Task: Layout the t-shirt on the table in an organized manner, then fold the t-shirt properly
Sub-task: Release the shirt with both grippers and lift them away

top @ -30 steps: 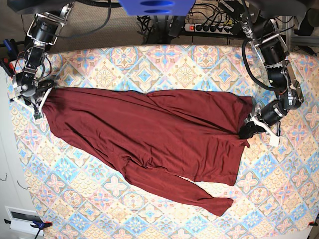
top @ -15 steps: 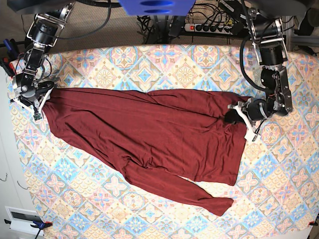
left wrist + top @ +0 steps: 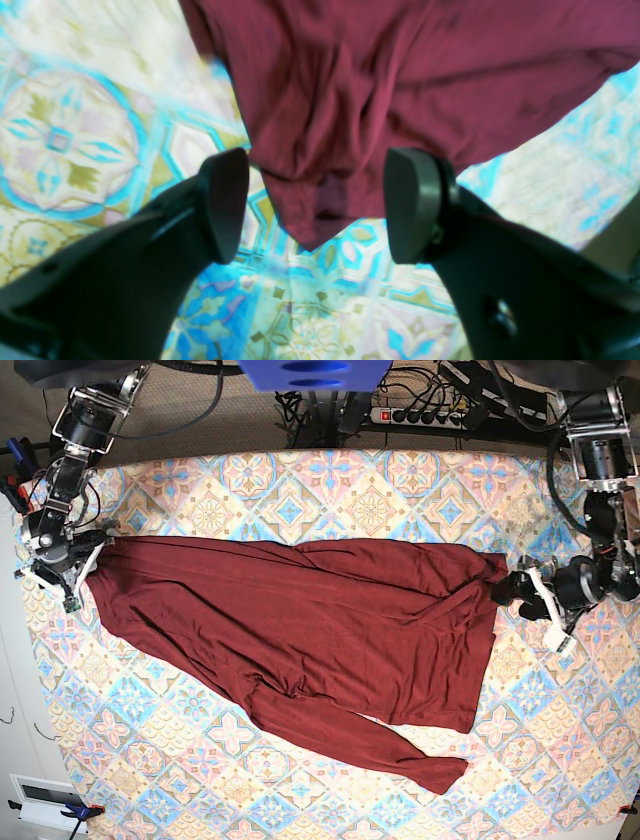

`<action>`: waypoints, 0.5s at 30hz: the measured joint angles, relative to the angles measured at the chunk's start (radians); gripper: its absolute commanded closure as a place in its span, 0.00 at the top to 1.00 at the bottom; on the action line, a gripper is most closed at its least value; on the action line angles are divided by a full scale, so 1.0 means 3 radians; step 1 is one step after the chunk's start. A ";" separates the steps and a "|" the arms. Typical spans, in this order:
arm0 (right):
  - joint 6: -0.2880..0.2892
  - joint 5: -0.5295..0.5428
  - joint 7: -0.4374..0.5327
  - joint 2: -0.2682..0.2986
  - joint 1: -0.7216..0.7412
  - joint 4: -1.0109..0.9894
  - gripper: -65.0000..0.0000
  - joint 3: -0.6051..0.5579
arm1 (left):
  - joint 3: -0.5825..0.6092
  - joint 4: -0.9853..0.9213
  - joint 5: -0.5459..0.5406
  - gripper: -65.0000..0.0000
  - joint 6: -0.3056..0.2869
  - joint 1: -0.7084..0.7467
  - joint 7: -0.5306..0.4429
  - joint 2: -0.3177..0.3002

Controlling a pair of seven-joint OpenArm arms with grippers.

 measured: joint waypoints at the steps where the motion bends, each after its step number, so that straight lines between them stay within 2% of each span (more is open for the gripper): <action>1: -0.0004 -0.0027 -0.0004 0.0000 -0.0001 0.0074 0.36 0.0000 | 0.0000 0.0000 -0.0061 0.63 0.0004 0.0023 0.0036 0.0001; 4: 0.0013 0.0014 0.0004 0.0000 0.0000 0.0300 0.36 -0.0004 | 0.0005 -0.0008 -0.0257 0.63 0.0000 0.0099 0.0039 0.0037; 7: 0.0009 0.0010 0.0008 0.0000 -0.0009 0.0526 0.36 -0.0031 | -0.0071 -0.0008 -0.0270 0.63 0.0001 0.0116 0.0006 0.0097; 10: -0.0009 -0.0045 -0.0019 -0.0056 -0.0018 0.0668 0.36 -0.0248 | -0.0313 -0.0014 -0.0242 0.64 0.0036 0.0114 -0.0029 0.0326; 13: 0.0027 0.0055 0.0025 -0.0108 -0.0027 0.0727 0.36 -0.0518 | -0.0463 -0.0015 -0.0244 0.64 0.0034 0.0117 -0.0032 0.0549; 15: 0.0024 0.0029 0.0024 -0.0107 -0.0017 0.0715 0.36 -0.0661 | -0.0604 -0.0023 -0.0148 0.64 0.0128 0.0098 -0.0042 0.0687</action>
